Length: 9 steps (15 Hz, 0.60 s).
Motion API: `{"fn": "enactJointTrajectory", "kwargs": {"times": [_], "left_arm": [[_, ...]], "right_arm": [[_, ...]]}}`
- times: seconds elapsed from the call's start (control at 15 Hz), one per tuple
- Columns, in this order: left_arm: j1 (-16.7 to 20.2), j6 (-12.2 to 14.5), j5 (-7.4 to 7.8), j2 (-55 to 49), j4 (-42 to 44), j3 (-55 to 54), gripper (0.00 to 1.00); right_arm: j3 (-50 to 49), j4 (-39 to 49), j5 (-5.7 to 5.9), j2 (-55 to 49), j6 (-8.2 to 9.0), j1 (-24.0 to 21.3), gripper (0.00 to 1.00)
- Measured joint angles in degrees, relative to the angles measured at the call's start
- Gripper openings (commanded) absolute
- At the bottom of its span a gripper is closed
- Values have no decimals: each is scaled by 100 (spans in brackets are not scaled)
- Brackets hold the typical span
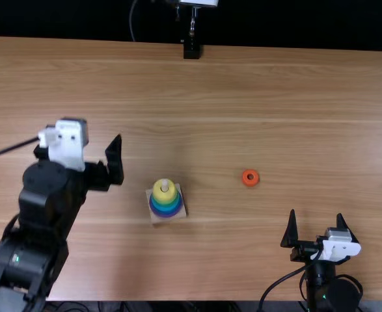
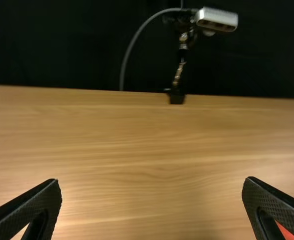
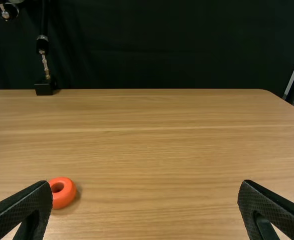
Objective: Build the Hanoi tower: stack the rings onto the peg from bottom to top in this color order: purple, dark blue, light blue, dark green, light green, yellow, orange.
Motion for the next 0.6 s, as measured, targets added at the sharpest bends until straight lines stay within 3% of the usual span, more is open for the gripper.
{"fn": "enactJointTrajectory", "kwargs": {"times": [0.13, 0.27, 0.6], "left_arm": [[334, 662, 55, -1095, 555, -1344, 100], [625, 918, 70, -2063, 1283, -2544, 100], [800, 1082, 85, -4205, 2092, -4765, 100]], "right_arm": [[0, 0, -2, 0, -2, 0, 100], [0, 0, 0, 0, 0, 0, 100], [0, 0, 2, 0, -2, -2, 100]]}}
